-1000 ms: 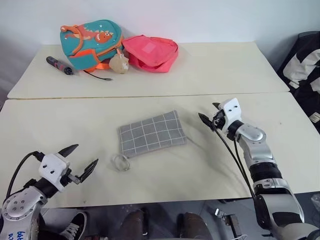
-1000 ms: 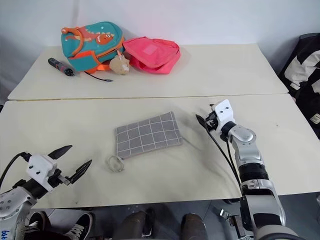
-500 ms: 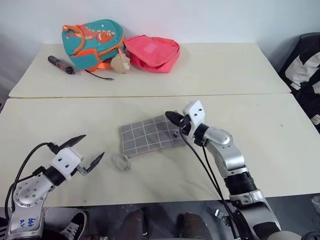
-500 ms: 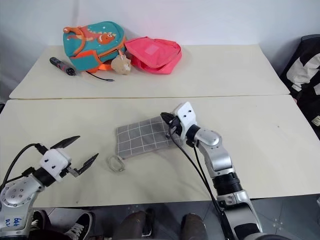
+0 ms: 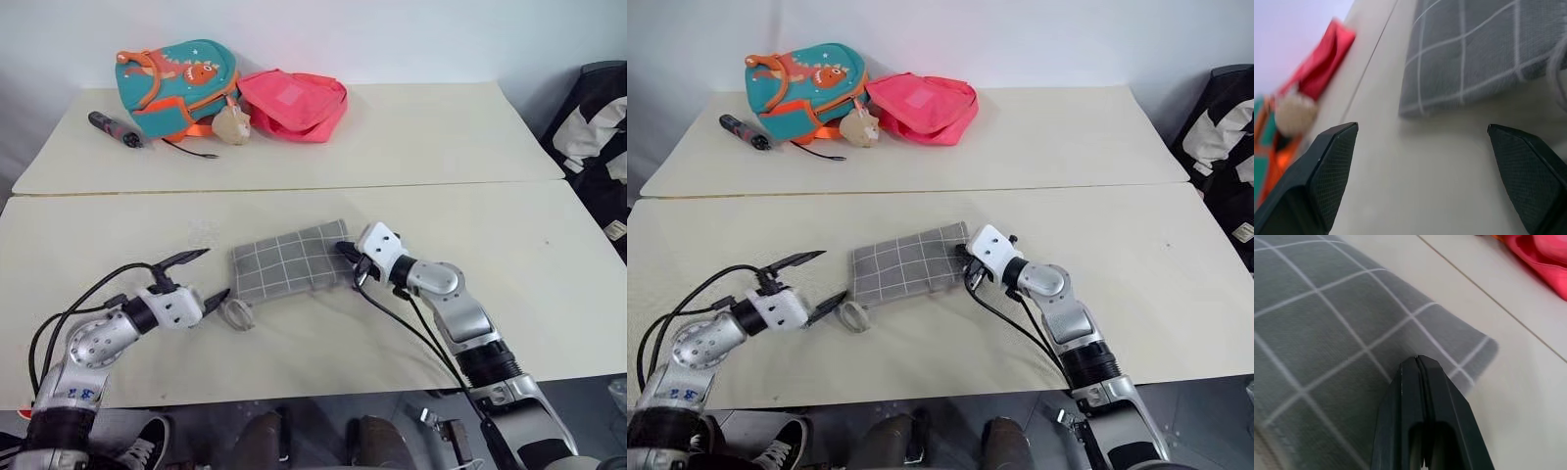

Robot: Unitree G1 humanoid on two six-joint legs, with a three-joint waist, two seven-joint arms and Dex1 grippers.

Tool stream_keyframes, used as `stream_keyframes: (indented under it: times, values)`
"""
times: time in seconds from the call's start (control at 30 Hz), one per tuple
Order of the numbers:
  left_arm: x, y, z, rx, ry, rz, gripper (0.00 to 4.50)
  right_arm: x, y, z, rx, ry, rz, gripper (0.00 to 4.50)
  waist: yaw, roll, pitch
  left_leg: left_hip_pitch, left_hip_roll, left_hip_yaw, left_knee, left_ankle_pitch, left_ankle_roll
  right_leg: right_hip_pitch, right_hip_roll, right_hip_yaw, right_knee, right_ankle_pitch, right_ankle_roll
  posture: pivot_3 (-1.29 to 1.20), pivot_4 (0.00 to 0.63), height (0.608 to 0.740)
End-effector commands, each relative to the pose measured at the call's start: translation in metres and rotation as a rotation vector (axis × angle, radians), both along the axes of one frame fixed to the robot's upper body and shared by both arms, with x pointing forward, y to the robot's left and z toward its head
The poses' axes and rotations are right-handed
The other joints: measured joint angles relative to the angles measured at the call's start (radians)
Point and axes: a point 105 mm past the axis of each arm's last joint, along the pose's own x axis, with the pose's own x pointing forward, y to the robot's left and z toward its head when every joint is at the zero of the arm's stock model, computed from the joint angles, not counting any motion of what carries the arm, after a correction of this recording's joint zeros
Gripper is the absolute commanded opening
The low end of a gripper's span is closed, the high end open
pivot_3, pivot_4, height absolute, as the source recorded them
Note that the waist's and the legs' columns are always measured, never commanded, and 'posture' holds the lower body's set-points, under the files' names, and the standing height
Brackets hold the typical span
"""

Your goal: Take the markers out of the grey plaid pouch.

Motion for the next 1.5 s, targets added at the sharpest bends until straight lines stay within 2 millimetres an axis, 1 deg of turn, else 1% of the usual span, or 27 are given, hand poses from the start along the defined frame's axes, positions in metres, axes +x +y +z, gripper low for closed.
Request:
stream_keyframes:
  times: [0.03,0.27,0.3,0.37,0.7,0.73,0.77,0.87,0.9,0.97,1.03,1.13,1.17,1.23,1.3,1.4,1.47,1.5]
  values:
    - [0.0,-0.009,-0.016,0.043,0.04,-0.059,4.5,0.001,0.001,0.009,0.017,-0.029,-0.005,0.03,0.001,0.0,0.0,0.0,0.0,0.0,0.0,0.0,0.0,0.0,0.0,0.0,0.0,0.0,0.0,0.0,0.15,0.74]
    - [0.01,-0.026,-0.019,0.069,0.034,-0.136,4.5,0.001,-0.002,0.01,0.025,-0.026,-0.017,0.03,0.005,0.0,0.0,0.0,-0.001,0.0,0.0,0.001,0.001,0.001,-0.001,-0.001,0.0,0.0,0.0,0.0,0.15,0.74]
    - [0.011,-0.03,-0.02,0.061,0.048,-0.148,4.32,0.001,-0.003,0.011,0.027,-0.026,-0.018,0.01,0.005,0.0,0.0,0.0,-0.001,0.0,0.0,0.001,0.001,0.001,-0.001,-0.001,0.0,0.0,0.0,0.0,0.15,0.74]
    - [0.01,-0.036,-0.023,0.072,0.062,-0.181,3.87,0.0,-0.003,0.011,0.032,-0.027,-0.019,0.0,0.005,0.0,0.0,0.0,-0.001,0.0,0.0,0.001,0.002,0.001,-0.001,-0.001,0.001,0.0,0.0,0.0,0.15,0.74]
    - [0.007,-0.049,-0.027,0.054,0.103,-0.223,0.55,-0.001,-0.003,0.012,0.042,-0.026,-0.021,0.0,0.003,0.0,0.0,0.001,-0.001,0.0,0.001,0.001,0.002,0.001,-0.001,-0.002,0.001,0.0,0.0,0.0,0.15,0.74]
    - [0.006,-0.05,-0.028,0.058,0.105,-0.231,0.26,-0.002,-0.002,0.012,0.059,-0.008,-0.013,0.0,0.003,0.0,0.0,0.001,-0.001,0.0,0.001,0.001,0.002,0.002,-0.001,-0.002,0.001,0.0,0.0,0.0,0.15,0.74]
    - [0.005,-0.052,-0.028,0.055,0.109,-0.234,0.03,-0.007,0.001,0.013,0.108,0.032,0.026,0.0,0.003,0.0,0.0,0.001,-0.001,0.0,0.001,0.001,0.002,0.002,-0.001,-0.002,0.001,0.0,0.0,0.0,0.15,0.74]
    - [0.002,-0.058,-0.025,0.029,0.102,-0.228,0.0,-0.014,0.002,0.024,0.223,0.081,0.061,0.62,0.002,0.0,0.0,0.001,-0.001,-0.001,0.001,0.001,0.003,0.002,-0.001,-0.002,0.001,0.0,0.0,0.0,0.15,0.74]
    - [0.002,-0.059,-0.026,0.024,0.105,-0.218,0.0,-0.015,0.001,0.028,0.255,0.093,0.06,1.02,0.002,0.0,0.0,0.001,-0.001,0.0,0.001,0.001,0.003,0.002,-0.001,-0.002,0.001,0.0,0.0,0.0,0.15,0.74]
    - [0.002,-0.059,-0.027,0.031,0.1,-0.195,0.0,-0.019,0.0,0.035,0.282,0.113,0.084,1.65,0.002,0.0,0.0,0.001,-0.001,0.0,0.001,0.001,0.003,0.002,-0.001,-0.002,0.001,0.0,0.0,0.0,0.15,0.74]
    - [0.006,-0.059,-0.021,0.008,0.085,-0.157,0.0,-0.026,-0.002,0.04,0.286,0.151,0.126,2.29,0.003,0.0,0.0,0.001,-0.001,-0.001,0.001,0.001,0.003,0.002,-0.001,-0.002,0.001,0.0,0.0,0.0,0.15,0.74]
    - [0.022,-0.054,-0.01,0.025,0.029,-0.039,0.0,-0.047,-0.005,0.056,0.313,0.217,0.253,3.34,0.015,0.0,0.0,0.001,-0.001,-0.001,0.001,0.001,0.004,0.002,-0.001,-0.002,0.0,0.0,0.0,0.0,0.15,0.74]
    - [0.027,-0.051,-0.007,0.038,0.011,0.001,0.0,-0.053,-0.005,0.06,0.313,0.227,0.287,3.34,0.019,0.0,0.0,0.001,-0.001,-0.001,0.001,0.0,0.004,0.003,-0.002,-0.002,0.0,0.0,0.0,0.0,0.15,0.74]
    - [0.036,-0.047,0.001,0.091,-0.06,0.071,0.0,-0.059,-0.004,0.061,0.32,0.264,0.313,3.34,0.026,0.0,0.0,0.001,-0.001,-0.001,0.001,0.0,0.002,0.002,-0.002,-0.001,-0.001,0.0,0.0,0.0,0.15,0.74]
    - [0.044,-0.043,0.007,0.13,-0.114,0.14,0.0,-0.064,-0.001,0.054,0.312,0.305,0.322,3.34,0.028,0.0,0.0,0.001,0.0,-0.001,0.002,-0.002,-0.001,0.002,-0.002,-0.001,-0.002,0.0,0.0,0.0,0.15,0.74]
    - [0.052,-0.043,0.011,0.206,-0.178,0.192,0.0,-0.07,0.005,0.039,0.282,0.347,0.326,3.34,0.028,0.0,0.0,0.001,0.0,-0.001,0.002,-0.002,0.0,0.001,-0.002,0.0,-0.002,0.001,-0.002,0.0,0.15,0.74]
    - [0.054,-0.058,0.007,0.184,-0.169,0.204,0.0,-0.08,0.013,0.009,0.219,0.457,0.307,3.34,0.027,0.0,0.0,0.001,0.0,0.0,0.001,-0.001,-0.001,0.0,-0.002,0.0,-0.001,0.001,-0.002,0.0,0.15,0.74]
    - [0.053,-0.063,0.003,0.186,-0.159,0.202,0.0,-0.084,0.016,-0.001,0.206,0.505,0.302,3.34,0.03,0.0,0.0,0.001,0.0,0.0,0.001,-0.001,-0.002,0.0,-0.002,0.0,-0.001,0.001,-0.002,0.0,0.15,0.74]
